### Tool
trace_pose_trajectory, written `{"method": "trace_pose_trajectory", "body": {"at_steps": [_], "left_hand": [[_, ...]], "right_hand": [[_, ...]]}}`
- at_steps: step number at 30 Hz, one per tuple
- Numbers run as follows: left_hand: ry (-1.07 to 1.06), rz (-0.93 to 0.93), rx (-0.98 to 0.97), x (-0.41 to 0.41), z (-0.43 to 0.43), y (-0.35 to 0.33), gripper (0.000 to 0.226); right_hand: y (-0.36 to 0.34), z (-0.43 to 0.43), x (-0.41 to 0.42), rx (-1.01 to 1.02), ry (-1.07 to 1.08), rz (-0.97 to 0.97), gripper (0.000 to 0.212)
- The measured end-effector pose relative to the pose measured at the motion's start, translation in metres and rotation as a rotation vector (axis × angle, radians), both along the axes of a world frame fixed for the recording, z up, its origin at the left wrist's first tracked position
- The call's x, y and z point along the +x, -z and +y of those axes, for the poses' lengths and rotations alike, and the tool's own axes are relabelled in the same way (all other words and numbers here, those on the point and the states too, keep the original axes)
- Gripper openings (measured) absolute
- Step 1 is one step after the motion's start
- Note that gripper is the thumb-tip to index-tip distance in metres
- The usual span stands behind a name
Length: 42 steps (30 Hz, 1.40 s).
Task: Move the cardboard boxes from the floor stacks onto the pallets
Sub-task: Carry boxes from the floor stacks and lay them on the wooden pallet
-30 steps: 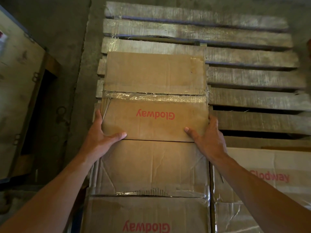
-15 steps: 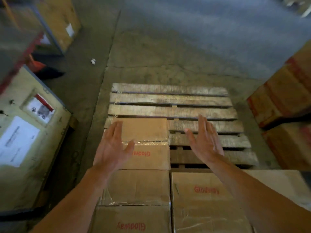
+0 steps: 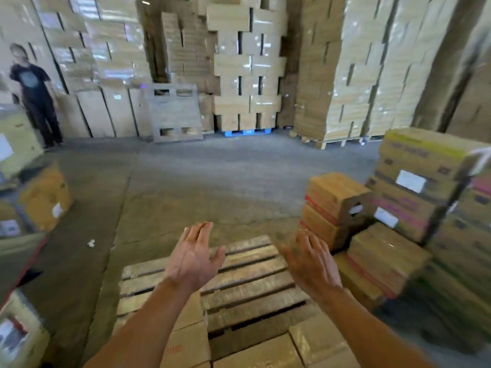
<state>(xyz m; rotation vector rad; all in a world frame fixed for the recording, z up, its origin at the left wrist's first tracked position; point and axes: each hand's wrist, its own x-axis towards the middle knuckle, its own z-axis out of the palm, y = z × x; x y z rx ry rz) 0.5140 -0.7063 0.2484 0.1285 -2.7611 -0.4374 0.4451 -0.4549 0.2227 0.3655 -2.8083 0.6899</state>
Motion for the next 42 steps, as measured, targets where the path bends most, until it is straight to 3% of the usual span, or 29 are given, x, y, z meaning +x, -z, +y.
{"method": "trace_pose_trajectory", "body": {"at_steps": [6, 11, 15, 22, 28, 35, 39, 42], "left_hand": [[0.234, 0.127, -0.037, -0.016, 0.114, -0.045, 0.072], [0.412, 0.151, -0.052, -0.048, 0.241, -0.056, 0.072], [0.491, 0.172, 0.038, -0.078, 0.36, -0.04, 0.068], [0.496, 0.036, 0.151, -0.126, 0.516, 0.018, 0.071], [0.385, -0.081, 0.106, -0.182, 0.553, 0.061, 0.086], [0.385, -0.144, 0.058, -0.328, 0.557, 0.089, 0.066], [0.438, -0.192, 0.073, -0.408, 0.569, 0.112, 0.069], [0.464, -0.233, 0.08, -0.455, 0.576, 0.137, 0.075]], "right_hand": [[-0.049, 0.126, 0.048, -0.018, 0.204, 0.025, 0.055], [-0.055, 0.255, 0.068, -0.039, 0.378, 0.03, 0.066], [-0.034, 0.366, 0.063, -0.029, 0.498, 0.051, 0.049], [0.015, 0.522, 0.021, 0.017, 0.569, -0.102, 0.057], [0.044, 0.562, -0.079, -0.017, 0.505, -0.177, 0.06], [0.089, 0.561, -0.216, -0.095, 0.506, -0.264, 0.065], [0.116, 0.561, -0.281, -0.073, 0.526, -0.362, 0.079], [0.143, 0.559, -0.323, -0.101, 0.562, -0.407, 0.103]]}}
